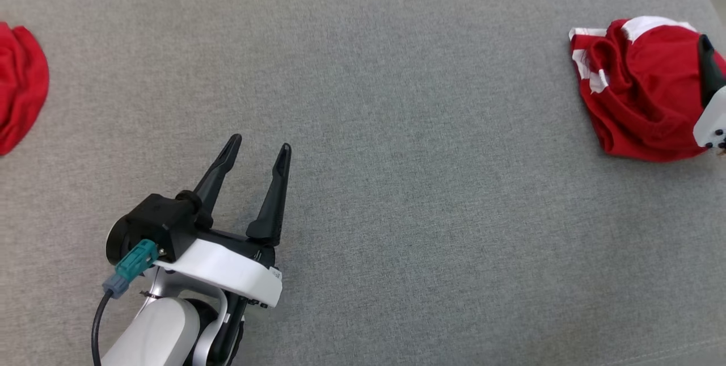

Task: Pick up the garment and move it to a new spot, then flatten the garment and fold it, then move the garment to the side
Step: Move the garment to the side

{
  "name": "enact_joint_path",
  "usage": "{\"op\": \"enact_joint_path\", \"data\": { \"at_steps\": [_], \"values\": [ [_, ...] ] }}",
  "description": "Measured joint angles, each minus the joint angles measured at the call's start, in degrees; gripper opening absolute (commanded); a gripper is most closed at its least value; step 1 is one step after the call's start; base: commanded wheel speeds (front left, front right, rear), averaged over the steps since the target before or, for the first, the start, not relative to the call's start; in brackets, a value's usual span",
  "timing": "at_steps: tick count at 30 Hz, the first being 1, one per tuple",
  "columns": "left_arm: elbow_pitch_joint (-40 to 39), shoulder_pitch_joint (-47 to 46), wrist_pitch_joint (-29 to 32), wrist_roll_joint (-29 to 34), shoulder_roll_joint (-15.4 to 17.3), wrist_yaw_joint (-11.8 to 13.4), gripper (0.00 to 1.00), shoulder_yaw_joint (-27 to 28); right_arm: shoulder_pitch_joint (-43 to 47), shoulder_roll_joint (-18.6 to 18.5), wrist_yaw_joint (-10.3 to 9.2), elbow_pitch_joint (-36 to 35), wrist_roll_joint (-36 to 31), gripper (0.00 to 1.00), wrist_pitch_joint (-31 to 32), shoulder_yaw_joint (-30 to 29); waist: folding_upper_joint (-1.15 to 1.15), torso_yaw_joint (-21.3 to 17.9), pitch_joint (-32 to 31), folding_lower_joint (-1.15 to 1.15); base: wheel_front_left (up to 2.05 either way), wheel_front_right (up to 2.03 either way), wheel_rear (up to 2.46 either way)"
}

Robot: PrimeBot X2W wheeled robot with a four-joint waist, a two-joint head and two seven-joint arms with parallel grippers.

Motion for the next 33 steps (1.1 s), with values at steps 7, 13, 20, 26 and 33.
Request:
{"op": "enact_joint_path", "data": {
  "at_steps": [7, 13, 20, 26, 33],
  "values": [
    [6.1, 1.3, -3.3, -1.5, -0.4, -0.6, 1.00, 1.2, 5.8, -0.4, 0.00, -8.7, 5.8, 1.00, -2.5, 3.0, 0.00, 1.7, -5.5, 0.00, 0.00, 0.00, 0.00],
    [10.5, 3.4, -6.5, -2.9, -1.6, -0.6, 1.00, 2.7, 11.9, -0.2, 0.00, -15.8, 8.5, 1.00, -3.3, 2.9, 0.00, 3.6, -10.3, 0.00, 0.00, 0.00, 0.00],
    [14.2, 5.7, -9.0, -3.3, -2.1, -0.6, 1.00, 4.8, 21.1, 3.4, 0.00, -24.1, 8.0, 1.00, -3.5, -1.4, 0.00, 6.4, -15.2, 0.00, 0.00, 0.00, 0.00],
    [16.2, 8.2, -9.9, -3.6, -1.4, -1.5, 1.00, 7.0, 30.0, 8.7, 0.00, -30.8, 2.2, 1.00, -3.6, -8.5, 0.00, 8.9, -18.2, 0.00, 0.00, 0.00, 0.00],
    [17.5, 11.2, -10.1, -3.7, -0.8, -2.5, 1.00, 9.9, 39.6, 16.7, -0.01, -40.9, -4.4, 1.00, -1.3, -15.6, 0.00, 10.7, -20.1, 0.00, 0.00, 0.00, 0.00]
  ]
}}
